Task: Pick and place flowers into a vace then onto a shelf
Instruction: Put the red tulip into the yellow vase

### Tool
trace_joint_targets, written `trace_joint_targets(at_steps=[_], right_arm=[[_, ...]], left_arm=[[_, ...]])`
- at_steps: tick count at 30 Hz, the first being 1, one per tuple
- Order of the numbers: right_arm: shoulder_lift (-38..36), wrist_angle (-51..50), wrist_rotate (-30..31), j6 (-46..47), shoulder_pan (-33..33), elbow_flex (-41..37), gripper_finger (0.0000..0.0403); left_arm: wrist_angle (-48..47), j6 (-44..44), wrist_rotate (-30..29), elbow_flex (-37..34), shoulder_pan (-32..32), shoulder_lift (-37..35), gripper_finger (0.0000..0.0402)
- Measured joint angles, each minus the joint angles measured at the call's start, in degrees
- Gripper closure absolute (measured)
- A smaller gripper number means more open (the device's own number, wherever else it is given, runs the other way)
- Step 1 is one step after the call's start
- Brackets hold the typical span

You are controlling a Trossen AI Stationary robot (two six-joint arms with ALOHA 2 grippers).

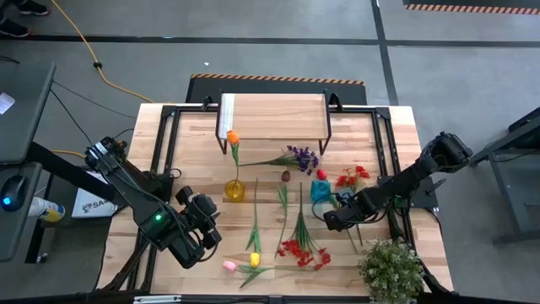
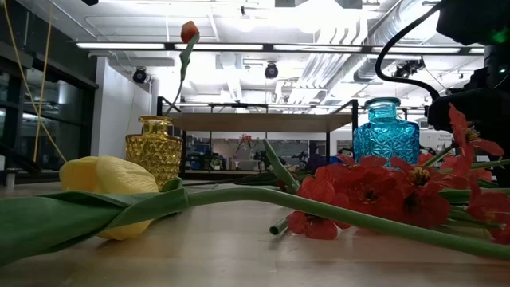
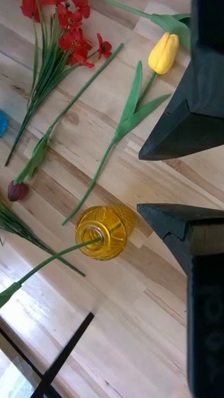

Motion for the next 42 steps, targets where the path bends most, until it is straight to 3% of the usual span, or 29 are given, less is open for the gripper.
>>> trace_joint_targets(at_steps=[14,42], right_arm=[[-6.5,-9.5,0.1,0.9,-1.8,-0.3,0.0402],[-21.1,-17.9,1.9,-0.9,-6.2,-0.1,0.0403]], left_arm=[[0.0,0.0,0.0,0.0,0.0,0.0,0.0245],[0.1,0.0,0.0,0.0,0.0,0.0,0.0245]])
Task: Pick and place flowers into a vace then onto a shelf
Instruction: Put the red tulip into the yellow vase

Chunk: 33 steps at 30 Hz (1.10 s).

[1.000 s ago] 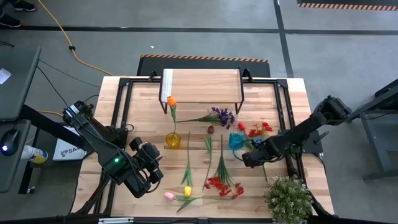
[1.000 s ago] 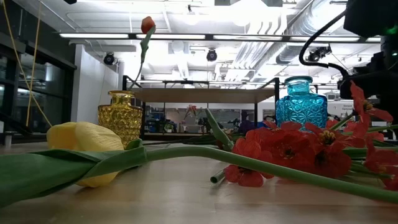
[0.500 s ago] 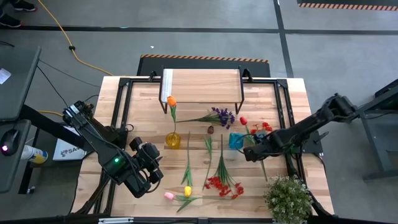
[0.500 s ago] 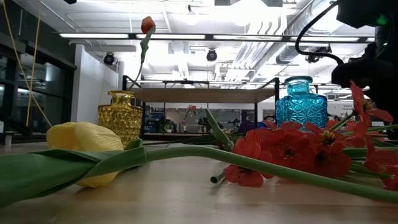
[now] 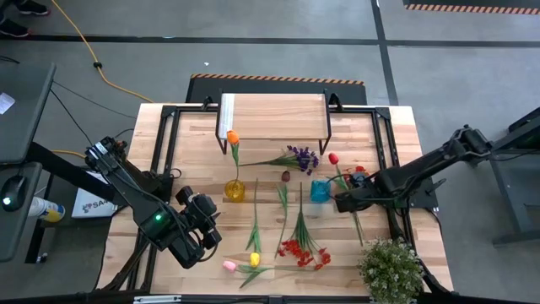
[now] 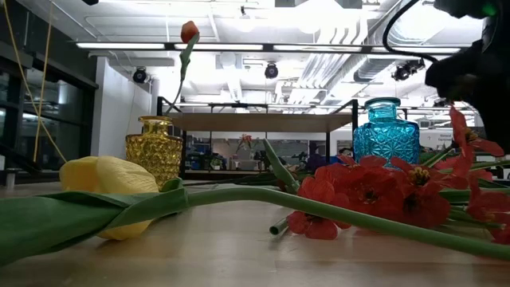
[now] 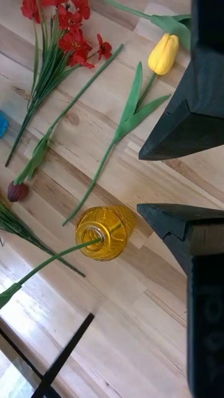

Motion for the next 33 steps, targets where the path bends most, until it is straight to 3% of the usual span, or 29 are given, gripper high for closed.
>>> trace_joint_targets(at_steps=[23,27,33], right_arm=[[-17.9,-0.6,10.0,-4.5,-0.1,0.1,0.0403],[-20.1,4.0,13.3,-6.9,-0.1,0.1,0.0403],[-22.6,19.5,21.9,-14.7,-0.1,0.1,0.0403]], left_arm=[[1.2,-0.2,0.0,0.0,0.0,0.0,0.0245],[1.9,-0.4,0.0,0.0,0.0,0.0,0.0245],[2.1,-0.8,0.0,0.0,0.0,0.0,0.0245]])
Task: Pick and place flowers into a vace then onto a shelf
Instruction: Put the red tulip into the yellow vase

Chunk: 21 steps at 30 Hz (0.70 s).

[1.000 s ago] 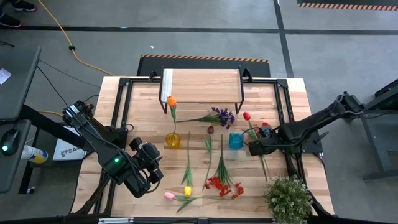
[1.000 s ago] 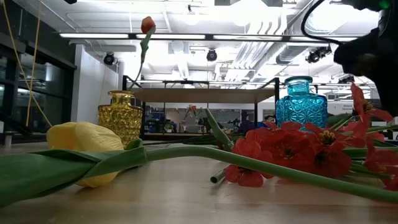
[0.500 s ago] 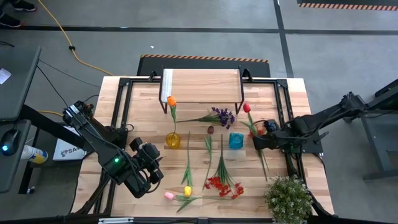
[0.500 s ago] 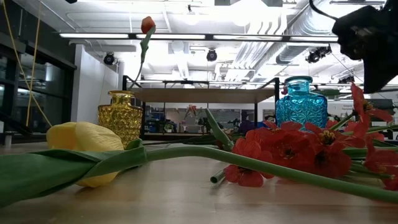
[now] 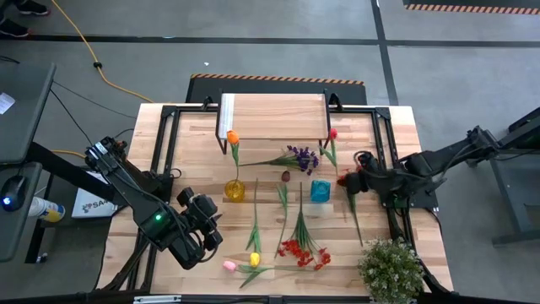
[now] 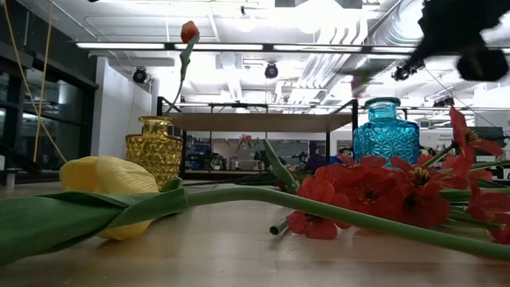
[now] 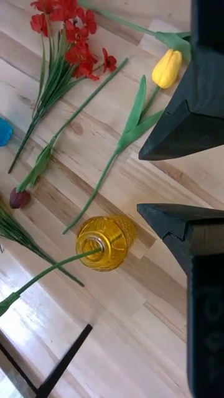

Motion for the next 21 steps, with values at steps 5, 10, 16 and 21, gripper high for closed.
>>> trace_joint_targets(at_steps=[5,10,16,21], right_arm=[[-0.5,13.7,5.0,-8.7,0.0,0.0,0.0403],[-0.2,22.8,7.0,-15.3,0.0,0.0,0.0403],[-0.1,28.7,9.7,-20.9,0.0,0.0,0.0403],[2.4,35.8,10.4,-26.1,0.0,0.0,0.0403]], left_arm=[[0.5,-0.1,-0.9,0.0,0.0,0.0,0.0245],[1.2,-0.1,-1.7,0.0,0.0,0.0,0.0245],[1.3,-0.1,-2.1,0.0,0.0,0.0,0.0245],[1.3,-0.1,-3.8,0.0,0.0,0.0,0.0245]])
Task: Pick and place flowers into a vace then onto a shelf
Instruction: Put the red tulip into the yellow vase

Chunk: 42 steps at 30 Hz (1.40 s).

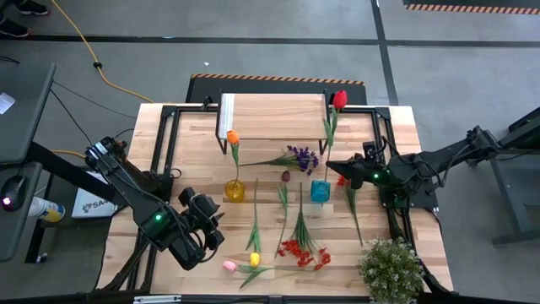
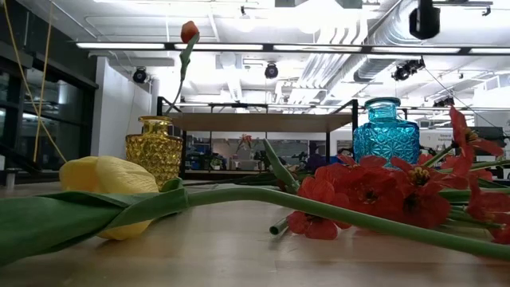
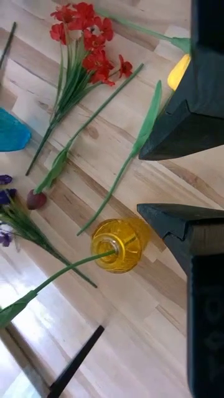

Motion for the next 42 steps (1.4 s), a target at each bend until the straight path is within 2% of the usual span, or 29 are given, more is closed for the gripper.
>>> trace_joint_targets(at_steps=[7,17,23,27,35,42], right_arm=[[6.4,11.2,0.7,-7.1,0.0,0.0,0.0403],[15.4,25.4,4.0,-17.0,0.0,0.0,0.0403],[21.3,29.6,3.8,-22.3,0.0,2.9,0.0403],[26.2,27.8,1.0,-26.1,-0.7,8.0,0.0403],[34.0,17.8,-6.8,-28.5,-4.1,18.6,0.0403],[36.3,17.7,-14.5,-29.9,-5.8,22.5,0.0403]], left_arm=[[1.0,0.0,-6.0,0.0,0.0,0.0,0.0245],[6.9,0.0,-20.4,0.0,0.7,0.0,0.0245],[11.0,0.1,-19.7,0.0,4.7,0.0,0.0245],[14.9,3.3,-15.7,0.0,8.0,0.0,0.0245],[31.5,20.5,-6.7,0.1,10.9,-1.0,0.0245],[39.8,32.4,-5.9,0.1,8.1,-5.4,0.0245]])
